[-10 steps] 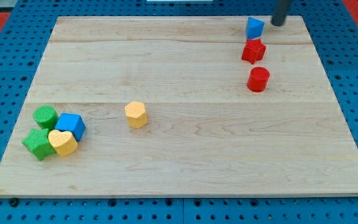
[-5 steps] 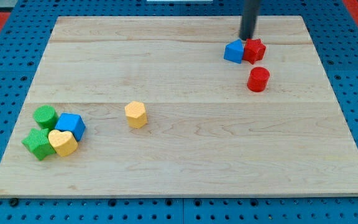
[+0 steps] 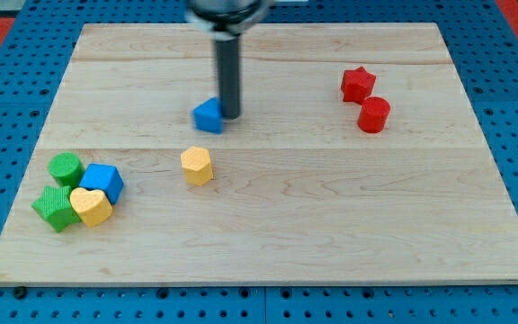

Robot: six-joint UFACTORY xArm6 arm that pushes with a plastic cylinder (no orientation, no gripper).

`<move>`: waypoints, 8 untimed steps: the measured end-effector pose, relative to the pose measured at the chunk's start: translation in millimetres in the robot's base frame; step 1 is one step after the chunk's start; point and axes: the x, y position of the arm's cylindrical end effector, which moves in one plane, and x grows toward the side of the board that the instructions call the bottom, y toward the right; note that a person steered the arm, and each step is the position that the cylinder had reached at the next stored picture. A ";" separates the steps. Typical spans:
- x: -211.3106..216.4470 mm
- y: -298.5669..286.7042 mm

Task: Move the blue triangle above the blue cube

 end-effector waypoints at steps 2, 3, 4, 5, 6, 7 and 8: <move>5.9 -106.8; -19.5 -182.7; -20.0 -224.5; -17.4 -225.0; 34.5 -219.8; 93.8 -219.8; 99.6 -194.4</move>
